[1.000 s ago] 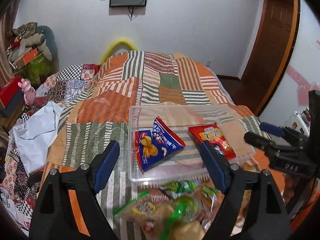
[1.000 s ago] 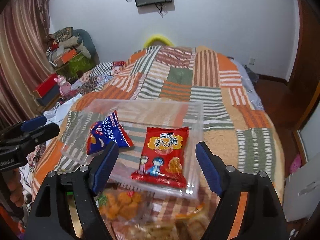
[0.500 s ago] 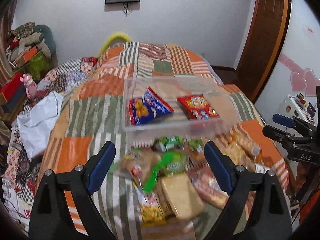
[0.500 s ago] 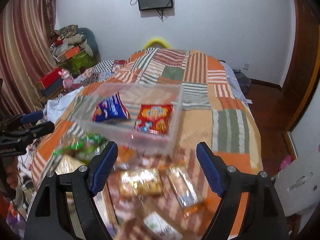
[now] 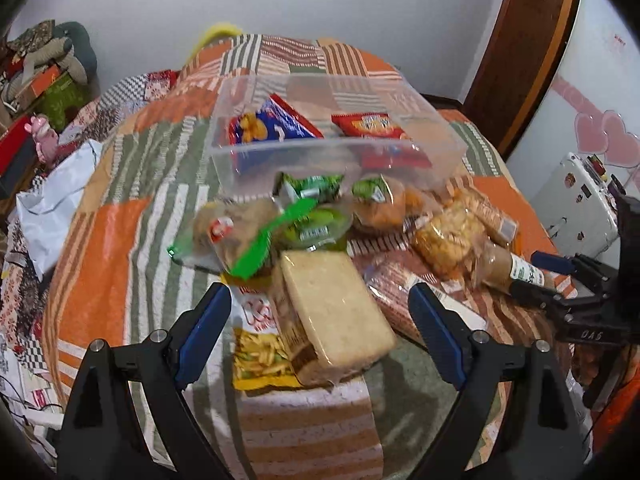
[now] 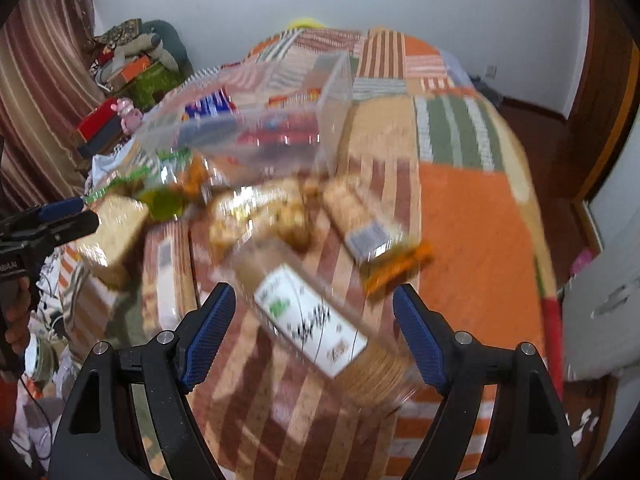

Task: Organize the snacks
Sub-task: 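Grasp the bread loaf with the left tool while the right grasps the cracker roll, then lower the bread loaf and cracker roll into the clear box, open both tools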

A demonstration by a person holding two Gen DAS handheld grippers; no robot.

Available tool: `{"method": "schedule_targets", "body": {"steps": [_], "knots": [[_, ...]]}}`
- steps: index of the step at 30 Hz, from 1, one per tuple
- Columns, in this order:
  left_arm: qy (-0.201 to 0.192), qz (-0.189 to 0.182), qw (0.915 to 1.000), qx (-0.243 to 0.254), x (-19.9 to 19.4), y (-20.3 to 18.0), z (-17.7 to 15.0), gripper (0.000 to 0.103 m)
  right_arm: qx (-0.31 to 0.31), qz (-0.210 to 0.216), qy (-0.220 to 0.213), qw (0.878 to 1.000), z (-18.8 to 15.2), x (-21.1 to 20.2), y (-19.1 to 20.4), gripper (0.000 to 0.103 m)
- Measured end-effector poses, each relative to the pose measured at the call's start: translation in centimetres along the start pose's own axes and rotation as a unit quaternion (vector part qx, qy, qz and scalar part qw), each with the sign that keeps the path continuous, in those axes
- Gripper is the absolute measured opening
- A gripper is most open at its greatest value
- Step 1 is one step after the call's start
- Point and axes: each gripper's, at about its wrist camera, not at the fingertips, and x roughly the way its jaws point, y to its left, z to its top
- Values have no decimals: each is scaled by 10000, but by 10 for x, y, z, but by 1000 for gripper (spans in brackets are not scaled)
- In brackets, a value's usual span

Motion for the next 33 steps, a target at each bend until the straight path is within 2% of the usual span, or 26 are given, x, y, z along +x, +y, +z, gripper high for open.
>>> {"method": "schedule_targets", "body": {"steps": [4, 5, 9, 15, 16, 19, 25, 29, 33], "knots": [[138, -111, 9998, 58, 10, -3, -2, 91, -73, -87, 75, 9999, -8, 2, 3, 75], [229, -162, 9996, 74, 16, -4, -4, 91, -104, -44, 111, 9999, -9, 2, 4, 72], [383, -188, 9991, 58, 30, -5, -9, 91, -123, 191, 193, 9996, -9, -1, 7, 70], [226, -81, 9996, 122, 37, -10, -11, 90, -44, 413, 257, 9988, -8, 4, 11, 68], [193, -55, 9997, 123, 37, -10, -12, 88, -44, 410, 267, 9988, -8, 6, 12, 68], [105, 118, 9997, 181, 39, -12, -13, 71, -69, 390, 280, 9988, -5, 12, 16, 66], [128, -76, 9999, 67, 35, -3, -11, 65, -168, 265, 204, 9993, -1, 18, 18, 50], [86, -81, 9999, 103, 28, -3, -13, 61, -90, 364, 160, 9992, 0, 12, 17, 35], [23, -168, 9998, 45, 21, -2, -12, 60, -39, 402, 34, 9992, 1, 4, 16, 34]]}}
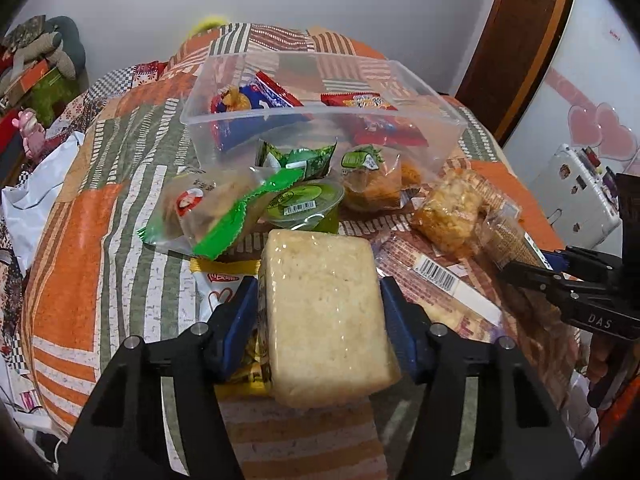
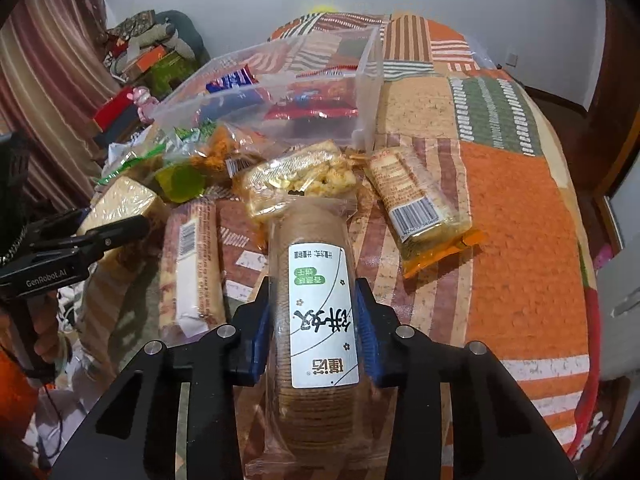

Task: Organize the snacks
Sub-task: 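Lower the bread loaf and cracker roll into the clear box, open both tools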

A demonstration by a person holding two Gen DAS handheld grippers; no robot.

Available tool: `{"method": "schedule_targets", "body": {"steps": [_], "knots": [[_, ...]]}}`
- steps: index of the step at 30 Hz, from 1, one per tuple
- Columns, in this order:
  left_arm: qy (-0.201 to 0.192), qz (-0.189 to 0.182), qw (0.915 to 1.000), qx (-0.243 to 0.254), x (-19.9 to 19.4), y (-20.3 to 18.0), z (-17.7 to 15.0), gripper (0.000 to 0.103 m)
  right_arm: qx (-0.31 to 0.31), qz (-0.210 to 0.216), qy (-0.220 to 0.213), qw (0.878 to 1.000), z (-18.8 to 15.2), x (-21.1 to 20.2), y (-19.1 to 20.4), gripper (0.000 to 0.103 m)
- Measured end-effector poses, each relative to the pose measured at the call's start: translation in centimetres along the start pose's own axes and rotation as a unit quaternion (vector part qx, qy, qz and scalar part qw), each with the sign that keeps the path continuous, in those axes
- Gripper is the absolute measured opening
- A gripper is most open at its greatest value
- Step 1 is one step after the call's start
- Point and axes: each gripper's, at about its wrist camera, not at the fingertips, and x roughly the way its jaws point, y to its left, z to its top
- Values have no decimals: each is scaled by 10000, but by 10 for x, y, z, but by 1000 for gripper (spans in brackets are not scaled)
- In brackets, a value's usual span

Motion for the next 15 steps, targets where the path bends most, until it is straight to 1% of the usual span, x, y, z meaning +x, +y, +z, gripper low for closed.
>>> {"method": "schedule_targets", "body": {"steps": [5, 8, 15], "knots": [[-185, -40, 9998, -50, -15, 2, 4, 59, 30, 33, -239, 9997, 4, -16, 2, 34], [-309, -100, 9995, -45, -26, 1, 10, 54, 23, 37, -400, 9992, 11, -24, 3, 34], [-592, -173, 9981, -53, -43, -2, 26, 54, 46, 38, -743, 9972, 34, -36, 6, 34]]}}
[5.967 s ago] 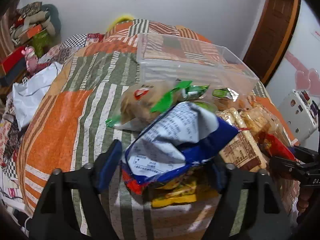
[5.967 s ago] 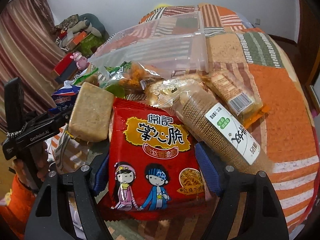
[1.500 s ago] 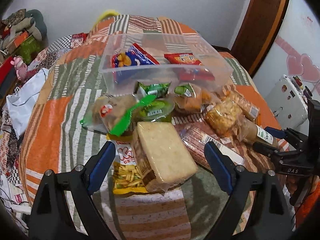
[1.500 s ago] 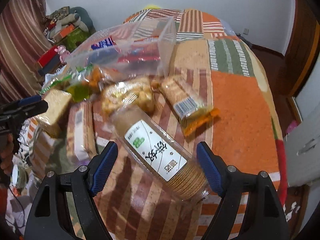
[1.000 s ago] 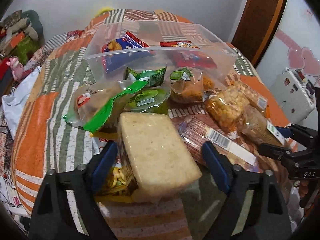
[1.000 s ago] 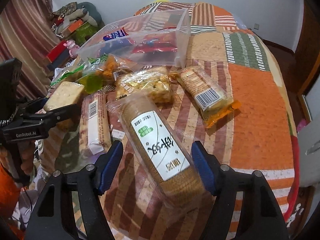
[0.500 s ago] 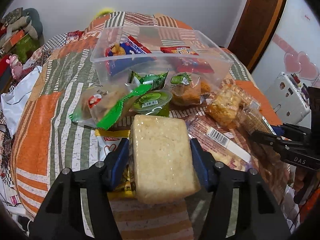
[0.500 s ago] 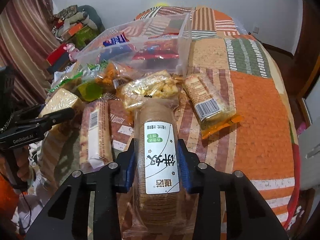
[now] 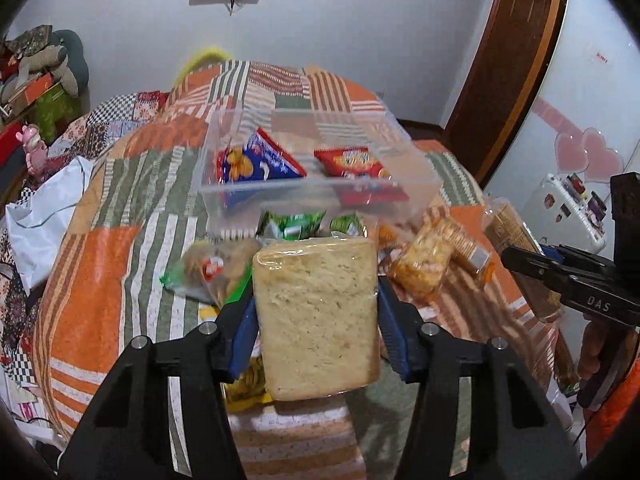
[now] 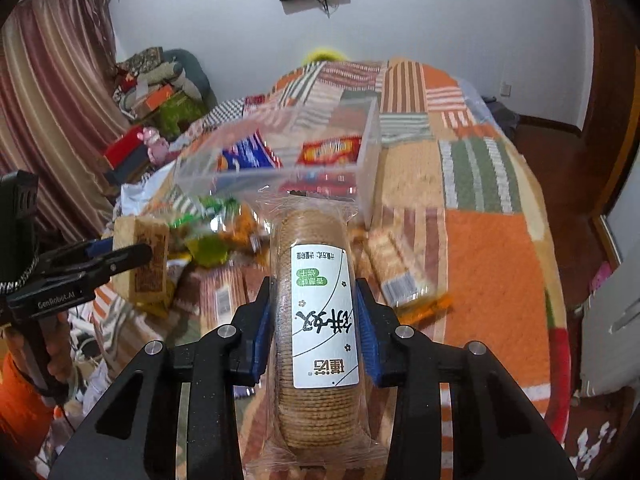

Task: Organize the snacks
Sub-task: 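Lower the bread loaf and cracker roll into the clear box, open both tools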

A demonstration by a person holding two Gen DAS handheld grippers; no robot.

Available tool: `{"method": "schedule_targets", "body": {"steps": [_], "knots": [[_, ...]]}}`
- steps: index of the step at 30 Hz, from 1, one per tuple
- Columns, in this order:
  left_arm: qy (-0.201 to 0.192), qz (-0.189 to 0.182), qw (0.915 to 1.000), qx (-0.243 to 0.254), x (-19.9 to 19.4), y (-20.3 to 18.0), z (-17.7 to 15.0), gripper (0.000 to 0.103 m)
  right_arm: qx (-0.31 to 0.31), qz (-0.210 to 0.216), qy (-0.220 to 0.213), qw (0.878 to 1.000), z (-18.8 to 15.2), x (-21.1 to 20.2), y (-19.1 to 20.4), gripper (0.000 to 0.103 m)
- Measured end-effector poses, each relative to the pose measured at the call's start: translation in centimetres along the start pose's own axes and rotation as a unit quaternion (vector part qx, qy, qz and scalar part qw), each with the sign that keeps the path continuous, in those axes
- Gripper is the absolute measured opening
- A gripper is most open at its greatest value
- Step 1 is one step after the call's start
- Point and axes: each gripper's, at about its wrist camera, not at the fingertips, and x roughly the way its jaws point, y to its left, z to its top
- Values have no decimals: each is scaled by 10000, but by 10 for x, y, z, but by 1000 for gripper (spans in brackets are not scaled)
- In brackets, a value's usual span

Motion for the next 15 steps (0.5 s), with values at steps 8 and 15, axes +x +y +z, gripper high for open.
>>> {"method": "schedule_targets", "body": {"steps": [8, 15], "knots": [[-401, 5, 9992, 53, -14, -1, 30, 54, -31, 54, -318, 9995, 29, 1, 7, 34], [-682, 114, 9975, 116, -16, 3, 60, 54, -61, 143, -565, 9983, 57, 7, 14, 34]]}}
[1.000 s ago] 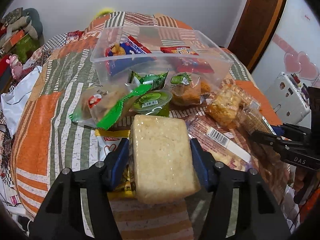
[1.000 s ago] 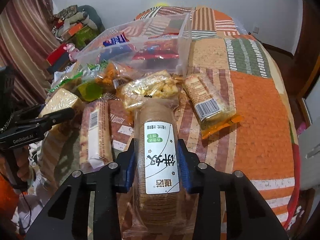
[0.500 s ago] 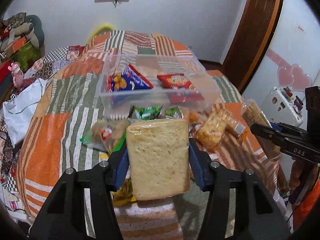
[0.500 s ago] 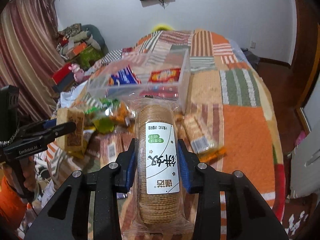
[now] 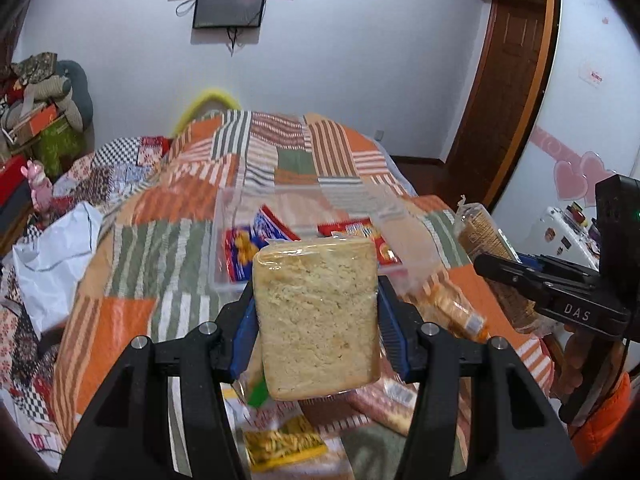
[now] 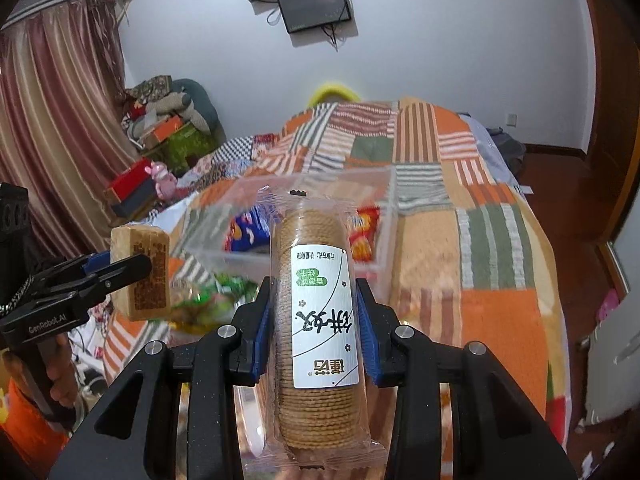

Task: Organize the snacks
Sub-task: 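Lower the bread loaf and cracker roll into the clear box, open both tools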

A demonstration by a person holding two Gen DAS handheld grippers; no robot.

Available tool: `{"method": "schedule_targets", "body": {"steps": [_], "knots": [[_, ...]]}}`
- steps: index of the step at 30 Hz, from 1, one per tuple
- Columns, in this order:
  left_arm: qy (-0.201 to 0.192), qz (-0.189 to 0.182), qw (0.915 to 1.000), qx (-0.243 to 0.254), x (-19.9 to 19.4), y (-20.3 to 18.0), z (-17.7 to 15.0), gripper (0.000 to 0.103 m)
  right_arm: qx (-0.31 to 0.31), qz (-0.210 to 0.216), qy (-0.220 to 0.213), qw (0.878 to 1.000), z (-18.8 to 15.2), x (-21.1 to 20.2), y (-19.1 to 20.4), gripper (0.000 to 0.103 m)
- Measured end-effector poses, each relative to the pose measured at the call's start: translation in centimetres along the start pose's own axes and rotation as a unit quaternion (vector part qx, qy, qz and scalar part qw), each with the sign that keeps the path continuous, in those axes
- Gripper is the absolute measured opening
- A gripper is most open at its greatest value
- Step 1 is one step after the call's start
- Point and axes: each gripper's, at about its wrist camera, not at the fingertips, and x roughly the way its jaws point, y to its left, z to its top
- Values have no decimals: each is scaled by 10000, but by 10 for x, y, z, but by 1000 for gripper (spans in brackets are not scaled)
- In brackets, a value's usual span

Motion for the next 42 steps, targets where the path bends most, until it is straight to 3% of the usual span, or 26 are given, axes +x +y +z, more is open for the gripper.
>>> {"method": "schedule_targets", "body": {"steps": [9, 20, 31, 42], "knots": [[-70, 128, 9999, -8, 25, 12, 30, 54, -3, 95, -128, 9999, 27, 22, 7, 34], [184, 74, 9998, -65, 73, 25, 49, 54, -9, 136, -3, 9999, 50, 67, 12, 34], [717, 81, 9974, -86, 121, 32, 49, 54, -21, 16, 510, 9987, 52, 122, 12, 34], [990, 90, 9948, -227, 137, 40, 40, 54, -7, -63, 923, 9957, 49, 148, 8, 35]]}}
